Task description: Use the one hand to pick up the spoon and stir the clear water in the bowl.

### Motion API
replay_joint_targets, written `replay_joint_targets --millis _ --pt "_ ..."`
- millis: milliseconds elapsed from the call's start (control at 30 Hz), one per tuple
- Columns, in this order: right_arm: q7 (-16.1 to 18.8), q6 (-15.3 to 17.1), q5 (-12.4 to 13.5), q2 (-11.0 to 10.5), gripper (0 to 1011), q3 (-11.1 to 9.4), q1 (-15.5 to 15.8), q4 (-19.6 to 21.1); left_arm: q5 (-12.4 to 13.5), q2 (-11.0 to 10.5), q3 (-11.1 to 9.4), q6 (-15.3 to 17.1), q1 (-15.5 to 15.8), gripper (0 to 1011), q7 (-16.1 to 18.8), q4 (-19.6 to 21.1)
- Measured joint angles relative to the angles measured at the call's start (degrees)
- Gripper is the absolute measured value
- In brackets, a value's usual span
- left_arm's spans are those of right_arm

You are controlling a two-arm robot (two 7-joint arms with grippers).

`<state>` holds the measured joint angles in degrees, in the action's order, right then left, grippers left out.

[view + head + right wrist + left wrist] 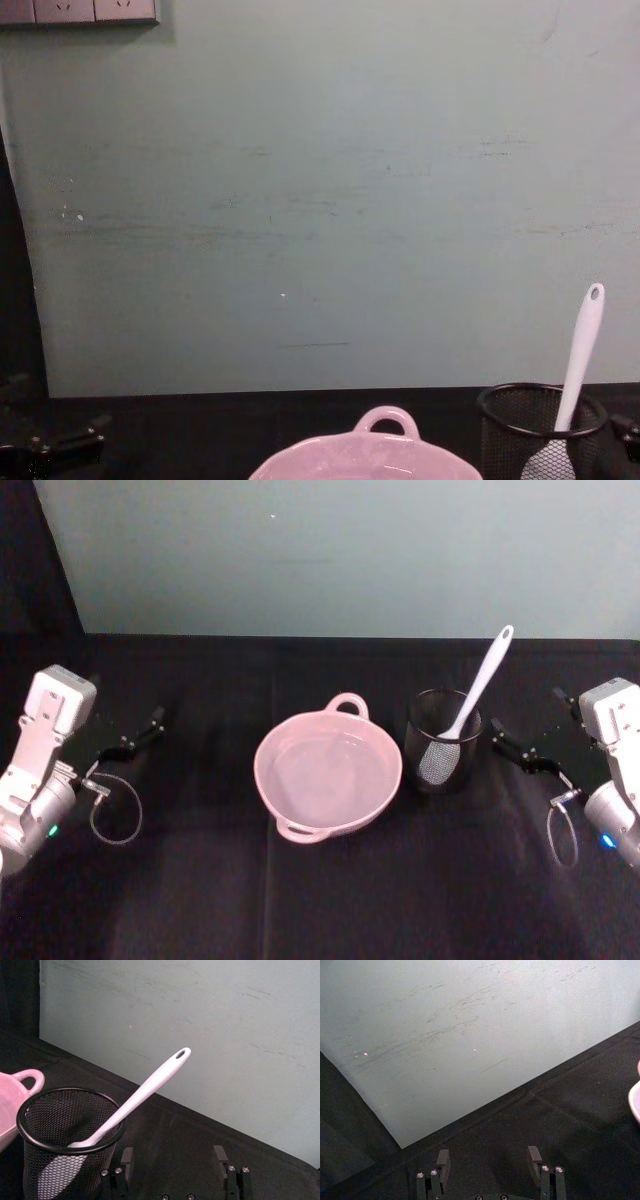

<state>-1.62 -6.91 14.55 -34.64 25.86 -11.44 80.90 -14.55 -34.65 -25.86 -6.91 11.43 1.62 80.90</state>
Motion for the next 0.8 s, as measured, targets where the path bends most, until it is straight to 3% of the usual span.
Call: replay_joint_targets --millis 800 --pt "0.0 0.0 0.0 0.0 1002 0.0 0.0 0.0 0.0 0.0 0.0 0.0 0.0 1011 0.0 0.0"
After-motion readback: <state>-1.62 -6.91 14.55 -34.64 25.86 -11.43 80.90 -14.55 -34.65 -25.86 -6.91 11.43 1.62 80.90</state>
